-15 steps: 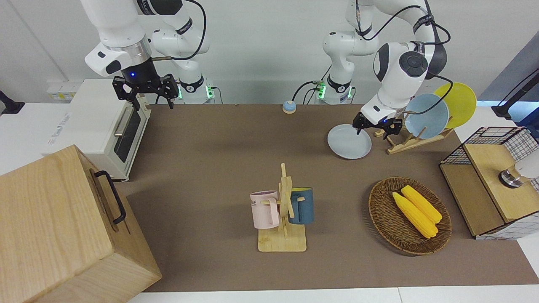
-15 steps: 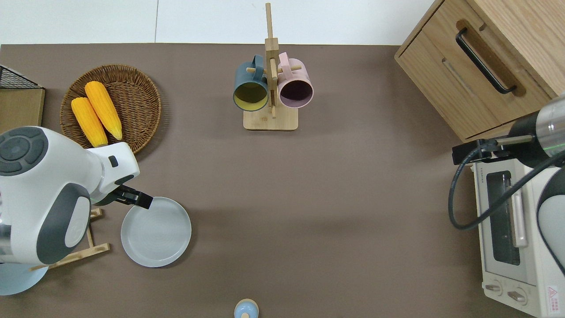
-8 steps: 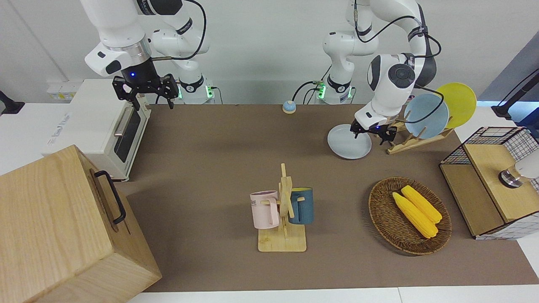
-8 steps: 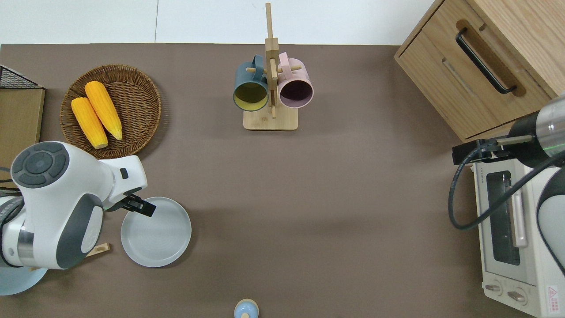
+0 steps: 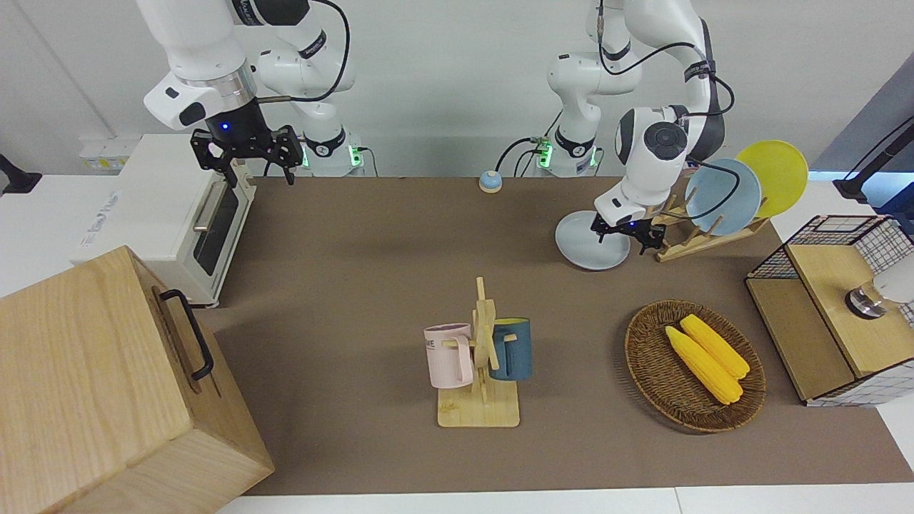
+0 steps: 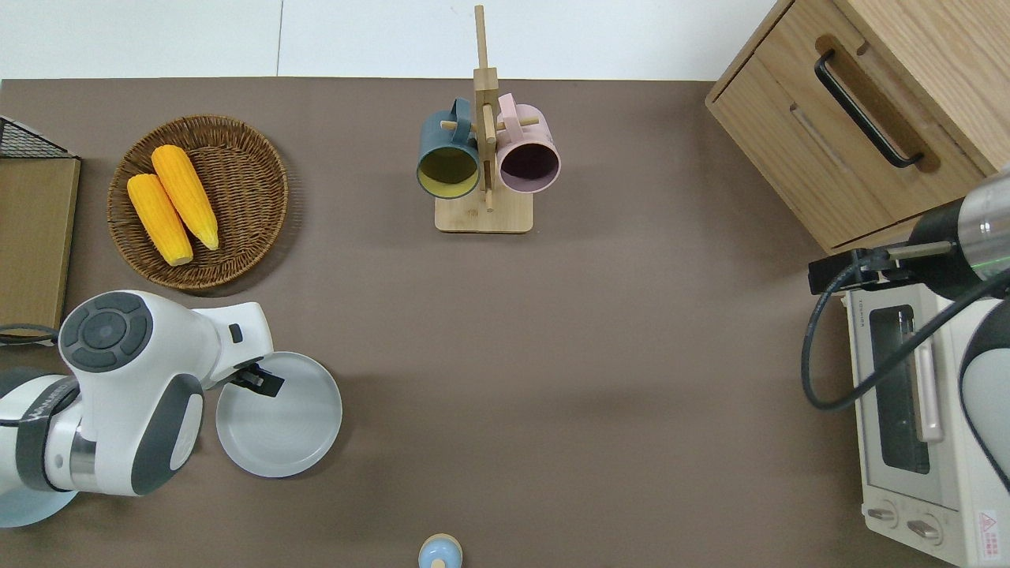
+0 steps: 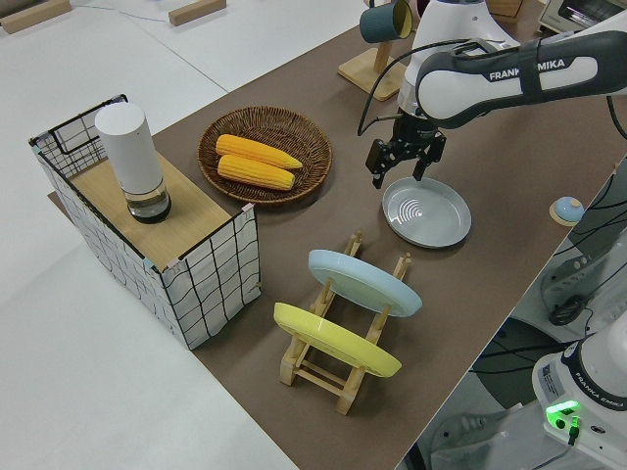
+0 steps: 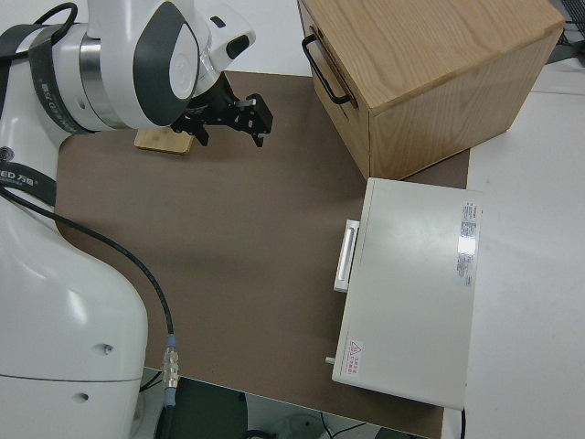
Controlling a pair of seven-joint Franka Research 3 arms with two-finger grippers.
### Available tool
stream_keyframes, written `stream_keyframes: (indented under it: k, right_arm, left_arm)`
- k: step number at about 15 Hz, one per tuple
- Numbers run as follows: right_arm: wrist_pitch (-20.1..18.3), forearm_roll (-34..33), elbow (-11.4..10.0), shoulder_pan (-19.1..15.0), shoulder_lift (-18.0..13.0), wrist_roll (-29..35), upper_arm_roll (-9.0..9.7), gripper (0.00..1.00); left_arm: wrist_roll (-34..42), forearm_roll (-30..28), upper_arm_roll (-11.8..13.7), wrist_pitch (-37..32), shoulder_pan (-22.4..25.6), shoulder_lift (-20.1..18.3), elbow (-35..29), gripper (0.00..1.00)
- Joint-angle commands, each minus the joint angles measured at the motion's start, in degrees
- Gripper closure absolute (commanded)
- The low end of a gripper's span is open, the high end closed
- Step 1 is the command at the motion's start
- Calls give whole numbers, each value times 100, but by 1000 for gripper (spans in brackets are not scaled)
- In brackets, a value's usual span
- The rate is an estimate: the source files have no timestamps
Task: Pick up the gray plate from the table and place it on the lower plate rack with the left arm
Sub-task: 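Close the left gripper on the gray plate's rim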
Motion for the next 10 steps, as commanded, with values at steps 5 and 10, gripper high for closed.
stream_keyframes:
  k: [5,10]
  right_arm:
    - [-92,-17,114,-128,54,76,120,17]
    - [-92,-17,123,-128,54,76,120,17]
  left_arm:
    - [62,295,25,909,178,-77,-702,0]
    - [62,392,34,1429,257,151,-949,0]
